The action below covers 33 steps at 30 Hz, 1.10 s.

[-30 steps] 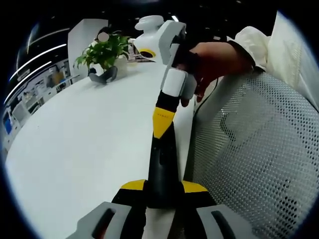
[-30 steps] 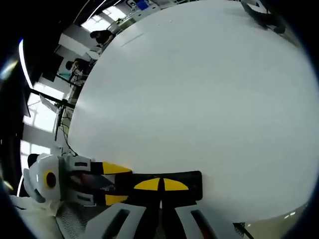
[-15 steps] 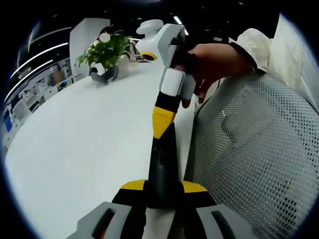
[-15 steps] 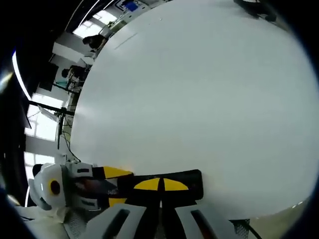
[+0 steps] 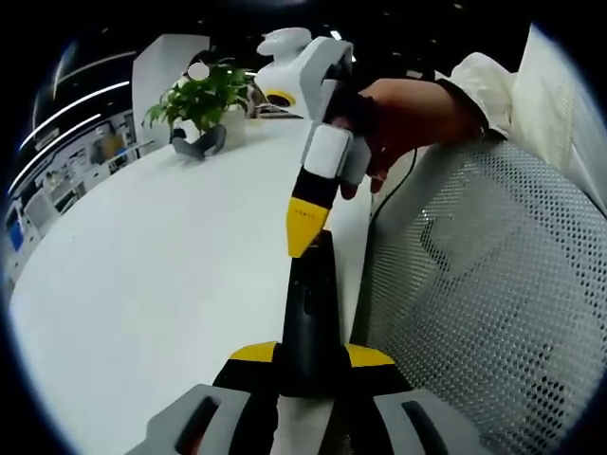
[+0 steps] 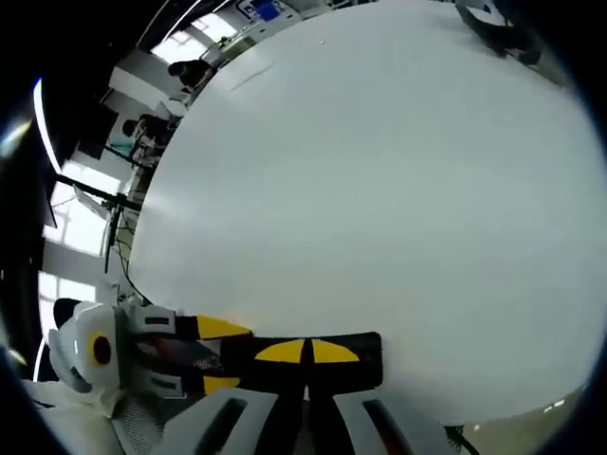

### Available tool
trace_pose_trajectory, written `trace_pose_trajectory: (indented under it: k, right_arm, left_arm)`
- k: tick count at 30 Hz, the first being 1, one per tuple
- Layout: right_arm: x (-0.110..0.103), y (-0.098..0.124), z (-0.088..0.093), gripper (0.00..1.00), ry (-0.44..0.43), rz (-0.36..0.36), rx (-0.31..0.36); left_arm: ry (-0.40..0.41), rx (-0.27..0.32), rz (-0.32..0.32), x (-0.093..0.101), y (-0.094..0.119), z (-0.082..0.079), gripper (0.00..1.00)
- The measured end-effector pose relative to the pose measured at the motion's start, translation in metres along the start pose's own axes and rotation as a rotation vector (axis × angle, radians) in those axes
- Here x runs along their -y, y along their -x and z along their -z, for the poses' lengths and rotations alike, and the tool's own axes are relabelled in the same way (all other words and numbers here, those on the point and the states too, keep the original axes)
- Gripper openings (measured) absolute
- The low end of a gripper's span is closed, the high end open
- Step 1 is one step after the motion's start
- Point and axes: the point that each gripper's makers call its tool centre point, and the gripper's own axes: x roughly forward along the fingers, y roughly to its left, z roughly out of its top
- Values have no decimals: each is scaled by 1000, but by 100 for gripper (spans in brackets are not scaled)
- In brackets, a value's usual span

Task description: Press the specified remote control buttons in sequence, fully releasing each button before pressing the next.

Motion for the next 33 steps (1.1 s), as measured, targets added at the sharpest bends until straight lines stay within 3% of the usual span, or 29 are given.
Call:
trace_pose_trajectory:
  k: [7, 19, 33]
  right_arm:
    - [-2, -3, 4, 0, 65, 29, -19]
    - [0, -4, 4, 0, 20, 15, -4]
    - [-2, -1, 6, 0, 70, 37, -16]
  left_arm:
    - [2, 1, 0, 0, 0, 0, 25]
    - [-2, 0, 1, 0, 0, 0, 25]
    - [-12, -3, -2, 0, -1, 0, 25]
